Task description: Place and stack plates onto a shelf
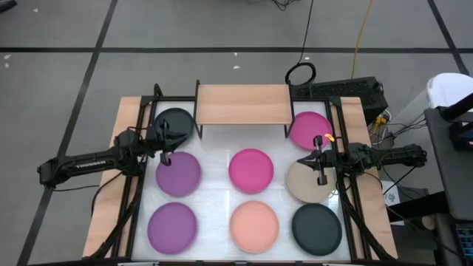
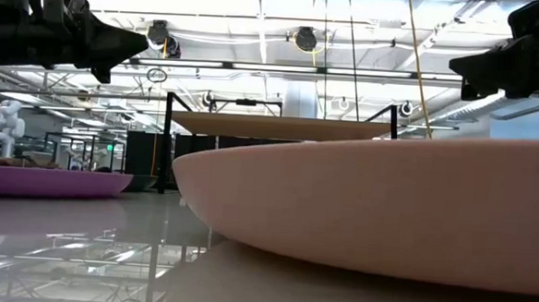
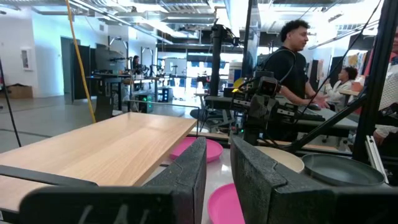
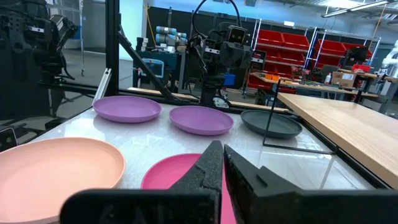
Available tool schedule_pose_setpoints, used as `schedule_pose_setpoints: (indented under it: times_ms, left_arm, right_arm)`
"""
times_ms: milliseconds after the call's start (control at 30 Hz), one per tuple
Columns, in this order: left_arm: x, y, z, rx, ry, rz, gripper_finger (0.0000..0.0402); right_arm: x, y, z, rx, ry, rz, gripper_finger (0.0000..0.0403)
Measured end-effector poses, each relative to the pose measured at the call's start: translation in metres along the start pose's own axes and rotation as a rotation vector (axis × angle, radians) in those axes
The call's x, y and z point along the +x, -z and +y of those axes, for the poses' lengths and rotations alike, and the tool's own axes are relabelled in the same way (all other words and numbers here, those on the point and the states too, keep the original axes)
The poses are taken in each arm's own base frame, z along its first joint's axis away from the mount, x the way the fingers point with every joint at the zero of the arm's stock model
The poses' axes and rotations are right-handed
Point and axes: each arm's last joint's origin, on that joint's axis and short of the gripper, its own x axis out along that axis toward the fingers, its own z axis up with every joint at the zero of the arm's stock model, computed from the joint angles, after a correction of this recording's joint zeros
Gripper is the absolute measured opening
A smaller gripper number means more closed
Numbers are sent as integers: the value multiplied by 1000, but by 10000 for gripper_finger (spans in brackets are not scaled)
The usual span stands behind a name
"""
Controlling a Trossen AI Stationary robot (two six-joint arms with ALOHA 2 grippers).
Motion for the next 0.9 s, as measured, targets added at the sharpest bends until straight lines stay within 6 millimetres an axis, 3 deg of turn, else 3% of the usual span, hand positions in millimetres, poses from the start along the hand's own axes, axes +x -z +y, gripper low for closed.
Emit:
schedule_pose_setpoints:
  times_ms: [667, 900]
  left_arm:
    - [0, 0, 0, 0, 0, 0, 77]
    - [0, 0, 0, 0, 0, 0, 77]
  right_arm:
    - [0, -1, 0, 40, 3, -15, 0]
    - [-2, -20, -3, 156, 35, -213, 0]
